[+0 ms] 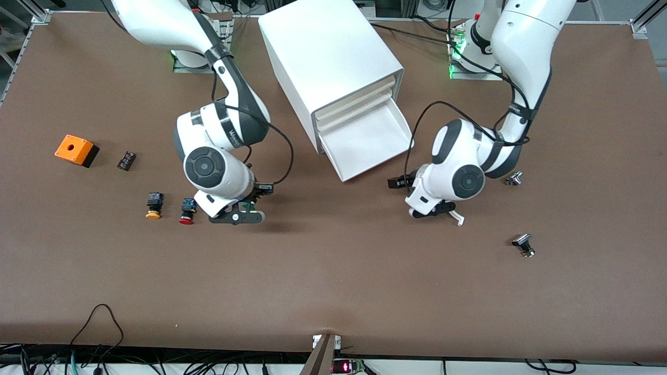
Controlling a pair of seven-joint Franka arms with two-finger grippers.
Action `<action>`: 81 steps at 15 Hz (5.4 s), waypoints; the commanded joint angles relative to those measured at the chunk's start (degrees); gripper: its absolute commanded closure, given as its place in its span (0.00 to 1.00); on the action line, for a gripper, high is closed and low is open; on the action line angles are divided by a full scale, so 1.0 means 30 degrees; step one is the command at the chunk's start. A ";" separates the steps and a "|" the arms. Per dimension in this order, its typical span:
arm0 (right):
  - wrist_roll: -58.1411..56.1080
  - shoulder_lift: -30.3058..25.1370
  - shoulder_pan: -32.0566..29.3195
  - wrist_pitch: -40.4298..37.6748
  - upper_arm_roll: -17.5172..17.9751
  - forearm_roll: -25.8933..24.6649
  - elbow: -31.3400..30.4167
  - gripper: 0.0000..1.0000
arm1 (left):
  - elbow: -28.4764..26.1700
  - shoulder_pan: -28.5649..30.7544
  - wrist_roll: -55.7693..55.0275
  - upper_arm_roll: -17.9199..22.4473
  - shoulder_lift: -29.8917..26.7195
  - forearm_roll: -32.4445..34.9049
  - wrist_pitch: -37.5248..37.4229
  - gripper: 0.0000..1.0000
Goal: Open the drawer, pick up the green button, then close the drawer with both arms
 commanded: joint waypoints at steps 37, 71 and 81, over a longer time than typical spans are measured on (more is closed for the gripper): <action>-0.6541 -0.5203 -0.2225 0.0378 -0.2773 0.0928 -0.3004 0.00 | -0.2794 -0.2326 -0.6651 -0.3661 -0.1149 -0.1664 0.0115 0.00; -0.2233 -1.3176 -1.0399 -0.6921 0.4873 -0.2825 -0.3239 0.00 | 0.0818 0.5231 1.2244 0.2401 -1.1336 0.5777 -0.6312 0.00; -0.2584 -1.2795 -1.0340 -0.6687 0.4844 -0.2853 -0.2947 0.00 | 0.0926 0.5525 1.2389 0.2579 -1.1520 0.5661 -0.7414 0.00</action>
